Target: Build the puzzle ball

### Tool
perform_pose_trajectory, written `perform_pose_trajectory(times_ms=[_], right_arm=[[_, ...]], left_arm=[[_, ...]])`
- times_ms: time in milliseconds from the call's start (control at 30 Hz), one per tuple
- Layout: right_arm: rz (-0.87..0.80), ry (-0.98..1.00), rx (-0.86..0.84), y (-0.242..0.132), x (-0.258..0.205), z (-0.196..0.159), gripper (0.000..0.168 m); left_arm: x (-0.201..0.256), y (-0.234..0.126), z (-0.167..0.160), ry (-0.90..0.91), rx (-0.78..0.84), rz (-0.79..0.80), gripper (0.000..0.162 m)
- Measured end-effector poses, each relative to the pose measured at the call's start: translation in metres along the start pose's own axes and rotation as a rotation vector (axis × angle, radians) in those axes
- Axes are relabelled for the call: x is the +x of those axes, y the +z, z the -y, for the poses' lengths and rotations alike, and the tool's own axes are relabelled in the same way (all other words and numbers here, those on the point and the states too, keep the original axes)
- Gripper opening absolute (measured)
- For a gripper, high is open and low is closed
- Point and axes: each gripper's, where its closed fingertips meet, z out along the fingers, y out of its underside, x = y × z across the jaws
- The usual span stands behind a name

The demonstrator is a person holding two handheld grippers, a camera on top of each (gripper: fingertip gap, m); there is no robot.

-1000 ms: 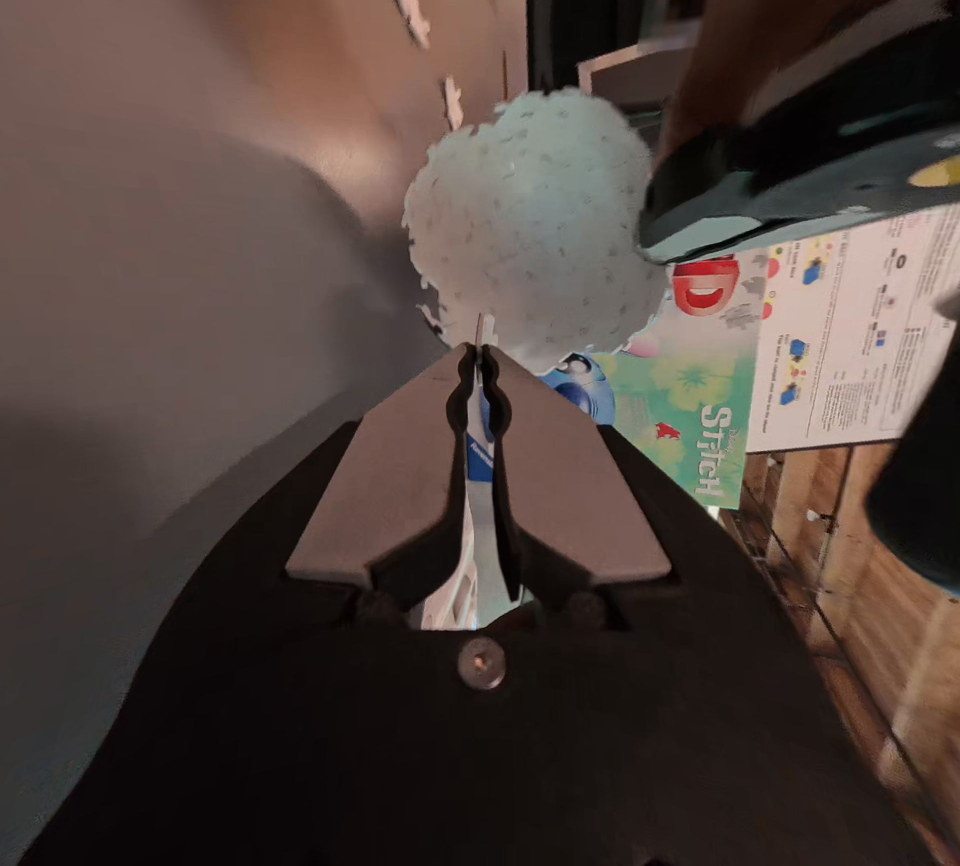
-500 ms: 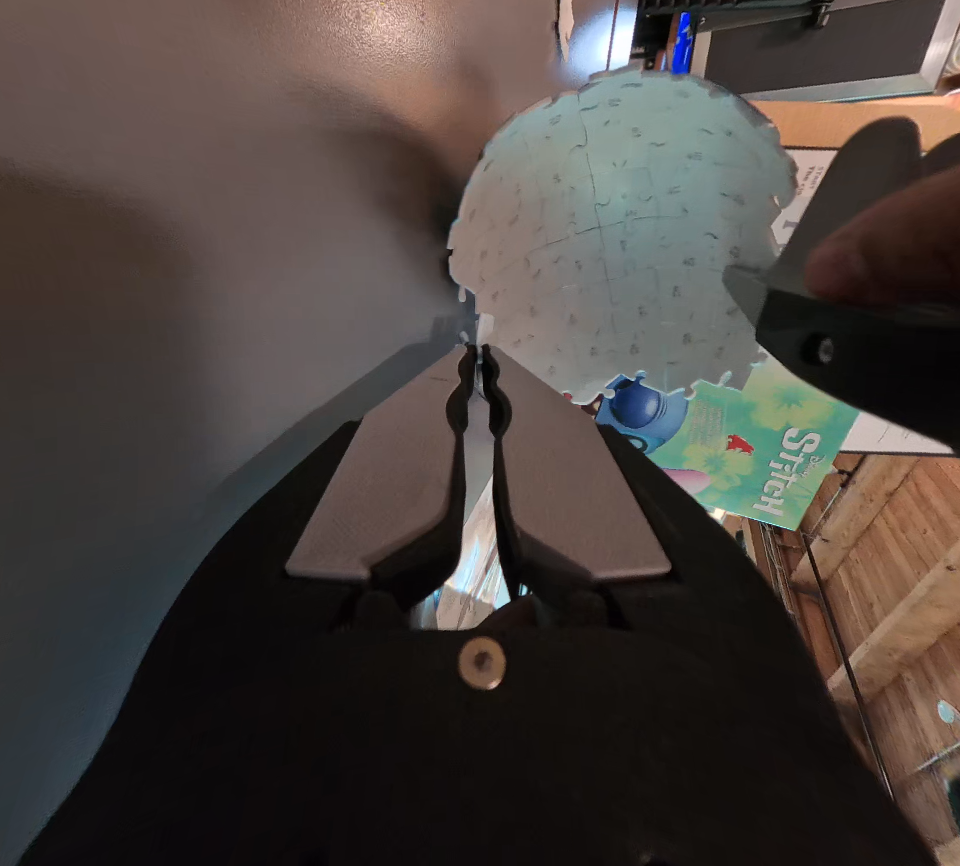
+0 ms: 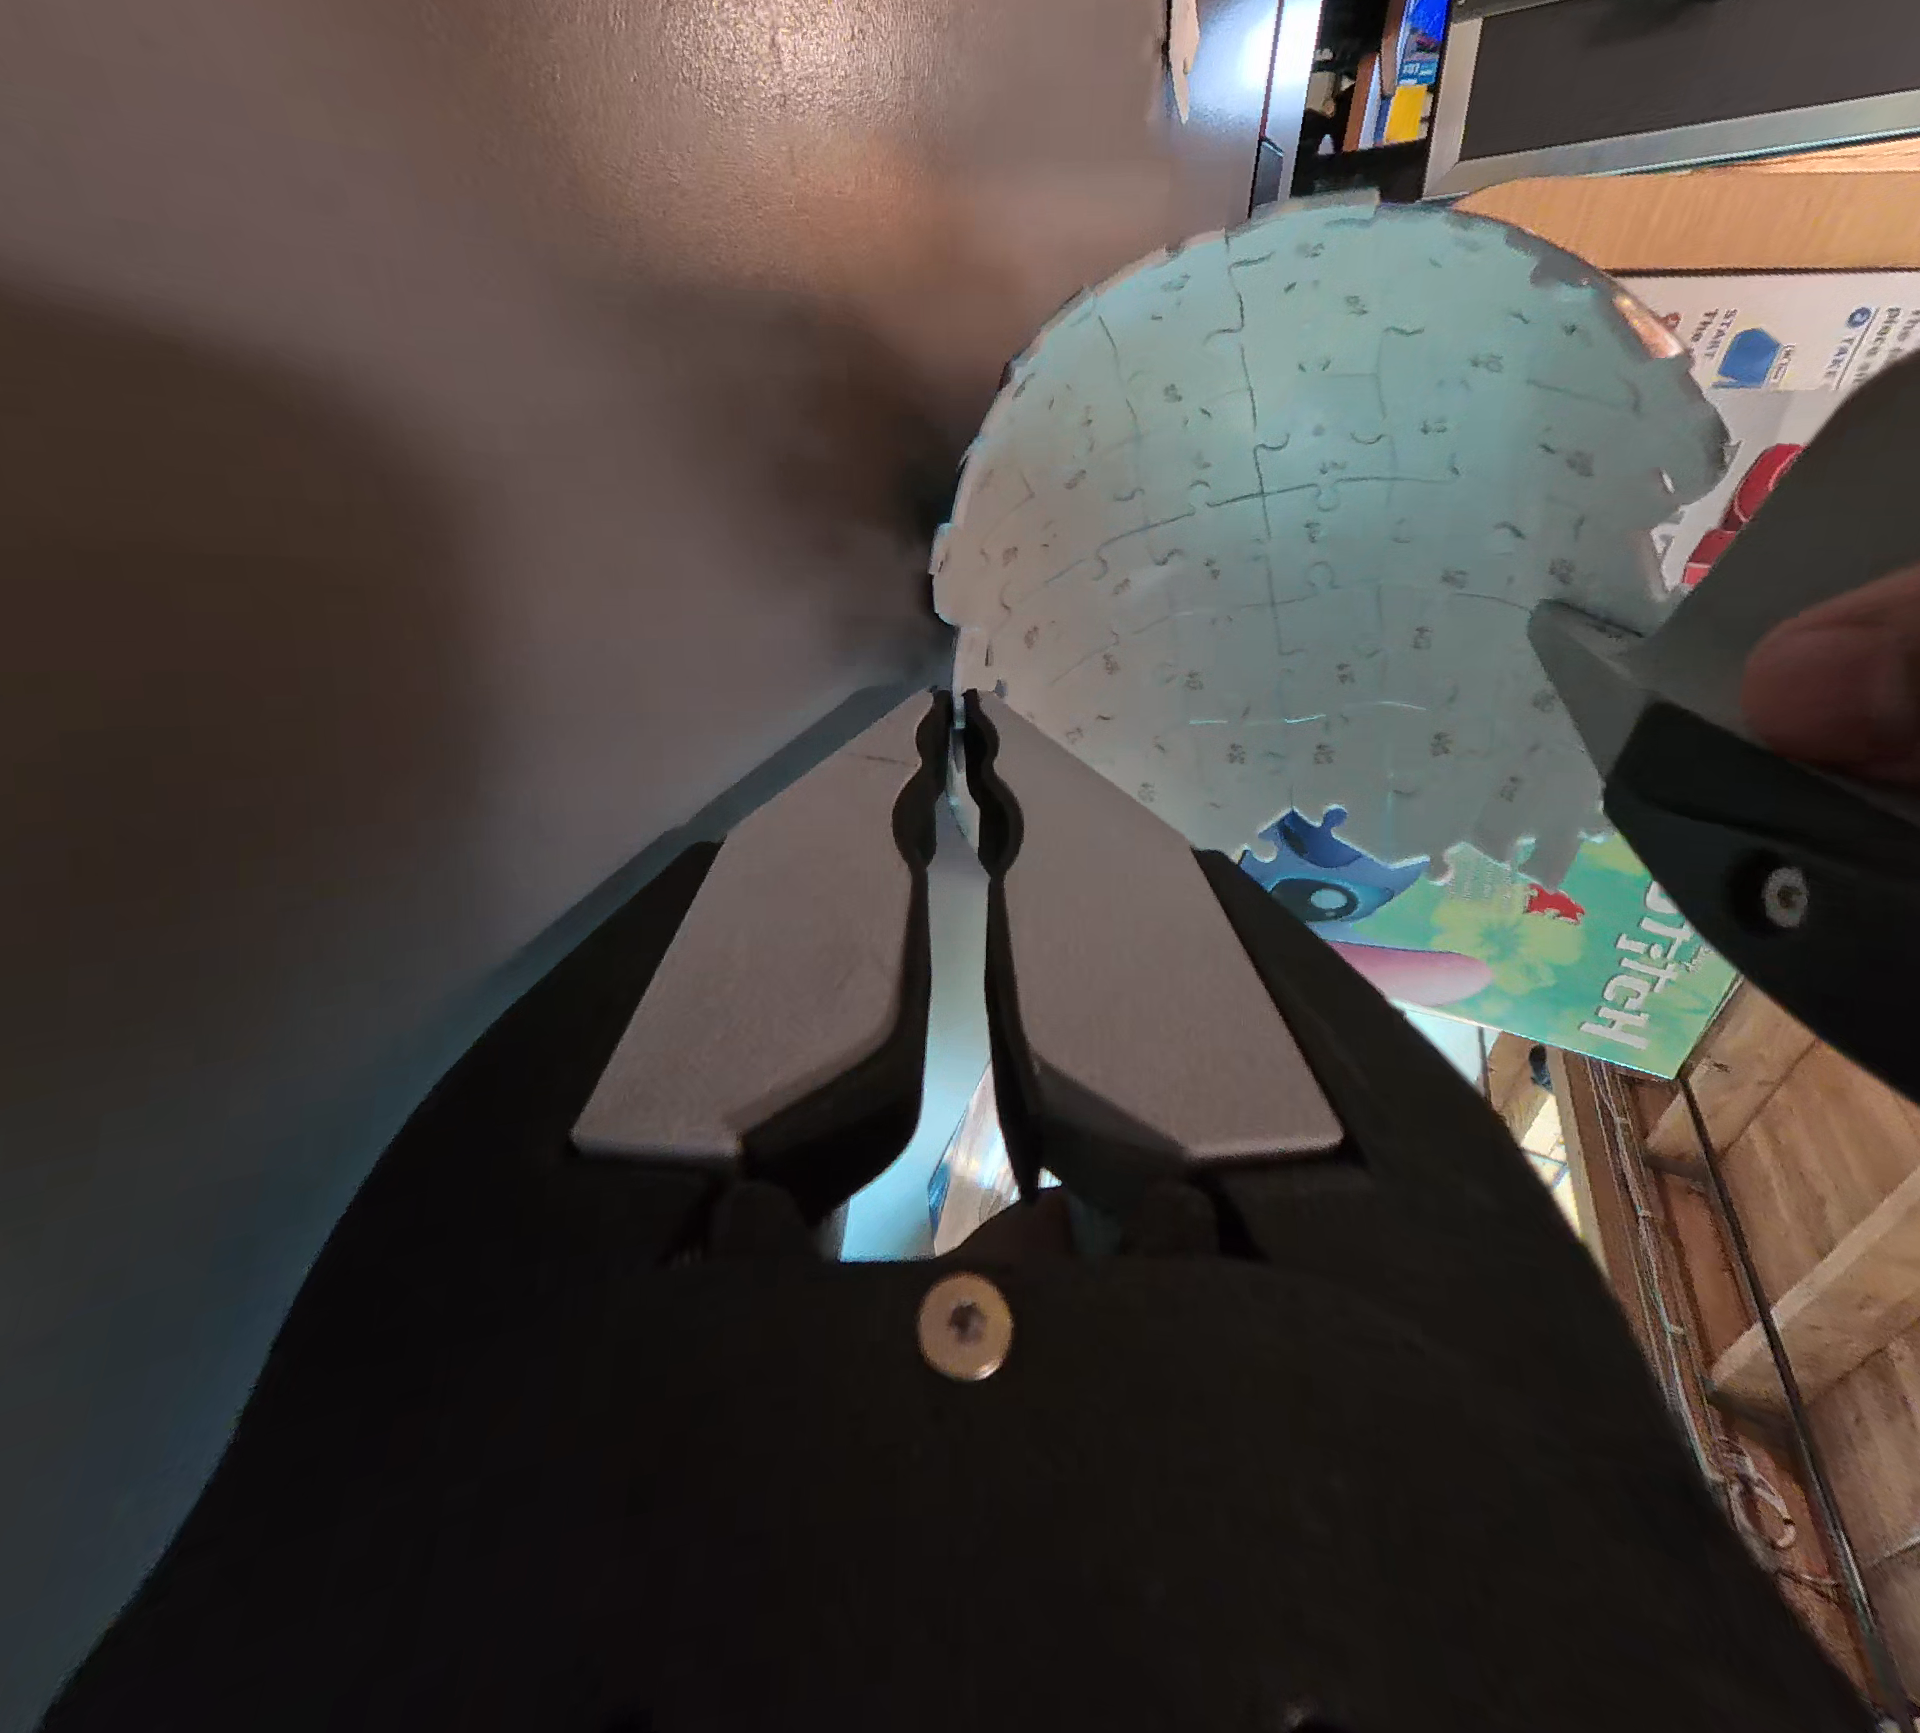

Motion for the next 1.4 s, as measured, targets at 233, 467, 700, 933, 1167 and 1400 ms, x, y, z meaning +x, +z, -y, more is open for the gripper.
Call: perform_pose_trajectory(times_ms=[233,467,700,933,1167,1400], right_arm=[[-0.029,-0.055,-0.062,-0.001,0.001,-0.005,0.000],[-0.019,-0.052,-0.072,0.002,-0.002,-0.007,0.000],[-0.013,-0.043,-0.080,0.000,-0.005,-0.006,0.000],[-0.005,-0.026,-0.087,0.000,-0.006,-0.005,0.000],[0.012,-0.010,-0.093,-0.003,-0.007,-0.004,0.000],[0.052,0.032,-0.117,-0.009,-0.011,-0.004,0.000]], left_arm=[[0.001,-0.005,0.006,0.037,-0.012,0.008,0.001],[0.005,-0.010,0.014,0.087,-0.052,-0.001,0.001],[0.006,-0.013,0.018,0.114,-0.079,0.020,0.001],[0.009,-0.019,0.023,0.107,-0.099,-0.004,0.003],[0.013,-0.025,0.028,0.106,-0.117,-0.044,0.004],[0.015,-0.027,0.029,0.111,-0.129,-0.037,0.003]])
